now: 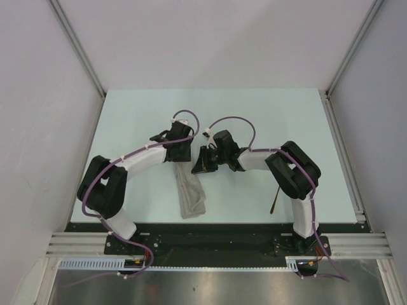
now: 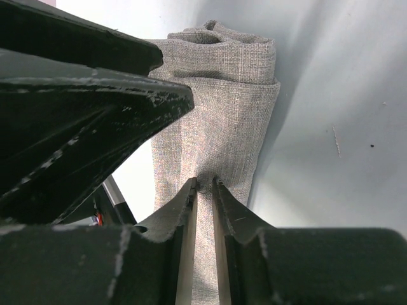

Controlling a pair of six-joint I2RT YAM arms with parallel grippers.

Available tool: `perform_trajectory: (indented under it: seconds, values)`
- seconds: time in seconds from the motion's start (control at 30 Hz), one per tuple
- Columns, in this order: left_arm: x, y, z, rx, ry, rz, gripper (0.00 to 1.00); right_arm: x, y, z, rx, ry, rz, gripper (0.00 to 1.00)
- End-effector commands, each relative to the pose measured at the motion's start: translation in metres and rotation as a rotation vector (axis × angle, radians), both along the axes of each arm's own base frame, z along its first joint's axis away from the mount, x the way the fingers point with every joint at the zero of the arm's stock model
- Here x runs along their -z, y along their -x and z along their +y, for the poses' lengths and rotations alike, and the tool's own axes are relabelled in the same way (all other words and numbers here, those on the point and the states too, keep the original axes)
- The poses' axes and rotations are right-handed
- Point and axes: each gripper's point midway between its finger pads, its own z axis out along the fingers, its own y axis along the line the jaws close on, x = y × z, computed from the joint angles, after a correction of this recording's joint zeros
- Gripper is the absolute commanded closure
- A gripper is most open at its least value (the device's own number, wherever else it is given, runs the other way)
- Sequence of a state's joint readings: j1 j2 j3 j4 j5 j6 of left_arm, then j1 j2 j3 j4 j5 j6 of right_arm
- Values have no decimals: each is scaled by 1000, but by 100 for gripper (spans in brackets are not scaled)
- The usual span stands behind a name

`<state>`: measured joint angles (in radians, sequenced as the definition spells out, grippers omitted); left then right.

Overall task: Fold the napkin into a case and place the utensils inside
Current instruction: Fold the 2/3-rectangle-folded napkin at the center of the board.

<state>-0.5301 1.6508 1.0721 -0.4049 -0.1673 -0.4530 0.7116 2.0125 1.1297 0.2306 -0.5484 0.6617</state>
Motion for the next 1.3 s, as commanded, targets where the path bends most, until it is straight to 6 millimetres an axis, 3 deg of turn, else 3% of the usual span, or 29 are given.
perform_trajectory:
  seconds: [0.0, 0.33, 0.5, 0.63, 0.77, 0.83, 1.03, 1.13, 1.27]
  values:
    - [-1, -5, 10, -17, -86, -3, 57, -8, -3, 7, -14, -37, -27, 80]
    - [9, -3, -10, 34, -19, 45, 60, -7, -1, 6, -17, -34, -27, 81]
    - [6, -7, -9, 18, -20, 34, 76, -8, 1, 4, -18, -34, -29, 81]
    - [4, -8, -8, 18, -32, 33, 99, -13, 2, 2, -17, -37, -34, 80]
    - [-7, -12, -2, -6, -40, -10, 100, -22, 7, -6, -13, -2, -41, 72]
    - [-11, -16, 2, -24, -58, -32, 100, -34, 7, -12, -1, 27, -96, 61]
    - [-17, -26, 6, -41, -53, -71, 100, -37, 40, -33, -14, 122, -108, 50]
    - [-18, -31, 8, -46, -54, -89, 100, -28, 71, -35, -55, 150, -99, 50]
    - [-22, -40, 11, -51, -56, -117, 100, -31, 107, -30, -98, 146, -124, 51]
